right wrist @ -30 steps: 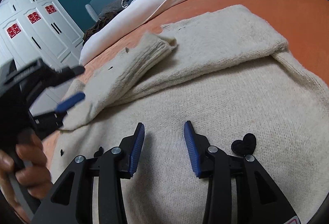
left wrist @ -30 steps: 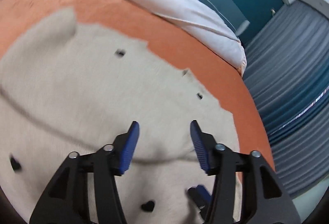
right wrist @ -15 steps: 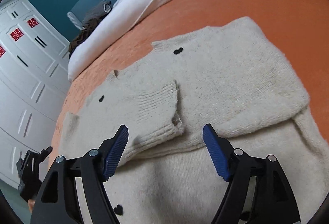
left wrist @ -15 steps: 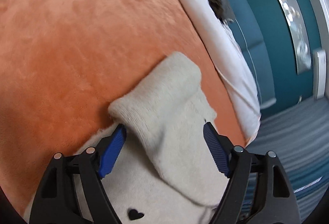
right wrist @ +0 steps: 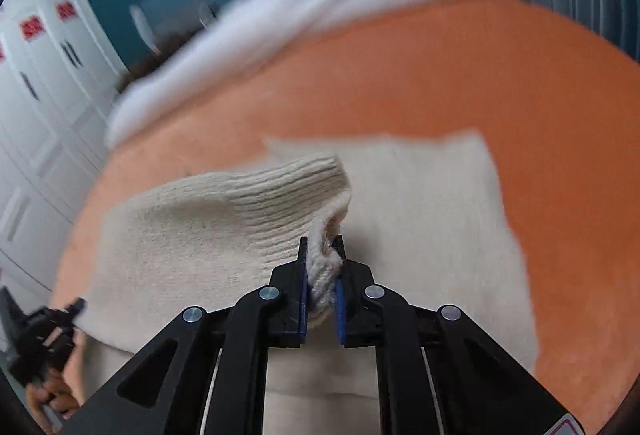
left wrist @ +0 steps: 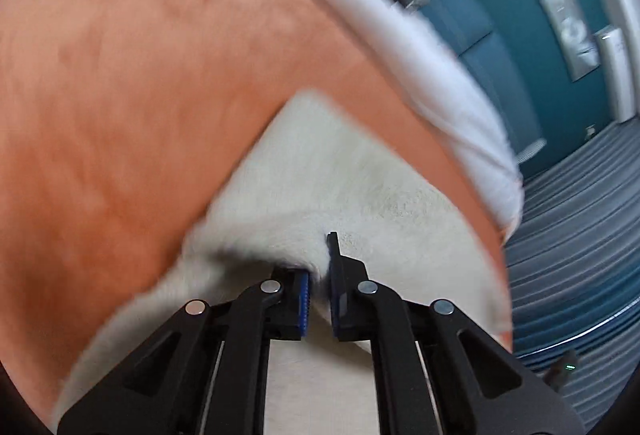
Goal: Fold small clothes
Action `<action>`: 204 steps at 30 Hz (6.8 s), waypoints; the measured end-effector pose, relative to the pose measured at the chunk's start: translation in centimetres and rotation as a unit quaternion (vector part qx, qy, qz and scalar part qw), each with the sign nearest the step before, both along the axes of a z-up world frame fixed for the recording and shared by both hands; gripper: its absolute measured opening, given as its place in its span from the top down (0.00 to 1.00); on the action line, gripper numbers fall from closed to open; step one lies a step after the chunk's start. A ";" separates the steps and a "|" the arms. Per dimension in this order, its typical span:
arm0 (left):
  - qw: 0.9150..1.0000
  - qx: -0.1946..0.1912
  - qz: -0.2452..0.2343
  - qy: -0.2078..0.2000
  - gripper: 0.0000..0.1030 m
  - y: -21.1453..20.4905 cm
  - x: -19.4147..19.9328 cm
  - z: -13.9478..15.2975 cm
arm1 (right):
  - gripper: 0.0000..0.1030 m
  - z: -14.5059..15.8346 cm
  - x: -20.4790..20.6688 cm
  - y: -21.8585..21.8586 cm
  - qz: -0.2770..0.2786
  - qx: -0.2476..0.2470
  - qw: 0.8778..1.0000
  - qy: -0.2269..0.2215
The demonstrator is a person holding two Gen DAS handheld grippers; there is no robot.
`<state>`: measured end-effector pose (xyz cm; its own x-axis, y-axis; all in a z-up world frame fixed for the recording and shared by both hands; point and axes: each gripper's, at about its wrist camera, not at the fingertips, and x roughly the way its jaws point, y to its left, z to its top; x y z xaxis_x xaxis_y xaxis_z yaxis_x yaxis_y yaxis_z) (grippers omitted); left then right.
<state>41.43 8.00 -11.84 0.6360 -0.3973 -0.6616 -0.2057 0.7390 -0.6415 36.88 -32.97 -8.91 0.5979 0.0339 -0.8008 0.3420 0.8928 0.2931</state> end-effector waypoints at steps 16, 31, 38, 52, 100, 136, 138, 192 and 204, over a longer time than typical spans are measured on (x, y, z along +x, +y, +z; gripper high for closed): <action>0.997 0.044 -0.023 -0.061 0.91 -0.4 -1.6 -2.5 | 0.80 4.6 -3.2 2.4 -0.031 0.033 0.991 -0.127; 0.995 0.008 -0.027 -0.095 0.89 0.5 -2.0 -3.4 | 0.94 -0.9 4.7 10.8 0.127 -0.043 0.990 -0.047; 0.996 0.007 -0.029 -0.084 0.89 0.4 -1.9 -3.0 | 0.89 0.6 -7.3 -7.0 -0.080 0.004 0.996 -0.038; 0.996 0.041 -0.056 0.052 0.10 10.5 -25.5 1.2 | 0.30 -0.4 -35.5 0.0 -0.041 0.115 0.991 0.048; 0.972 -0.011 -0.230 0.039 0.94 11.7 -48.2 17.7 | 0.91 14.8 -51.6 8.5 0.184 0.082 0.977 0.069; 0.972 0.124 -0.198 -0.005 0.90 4.7 -22.3 8.3 | 0.92 7.1 -28.3 0.8 -0.008 0.018 0.997 -0.074; 0.974 0.118 -0.188 -0.037 0.90 5.0 -22.7 11.0 | 0.93 10.2 -29.3 0.1 -0.017 0.036 0.991 -0.129; 0.961 0.230 -0.153 0.026 0.56 5.1 -34.0 2.6 | 0.96 0.7 -33.9 7.0 -0.024 -0.128 0.987 0.089; 0.960 0.229 -0.155 0.035 0.56 5.0 -33.9 2.6 | 0.98 -0.3 -33.9 5.5 -0.016 -0.143 0.983 0.118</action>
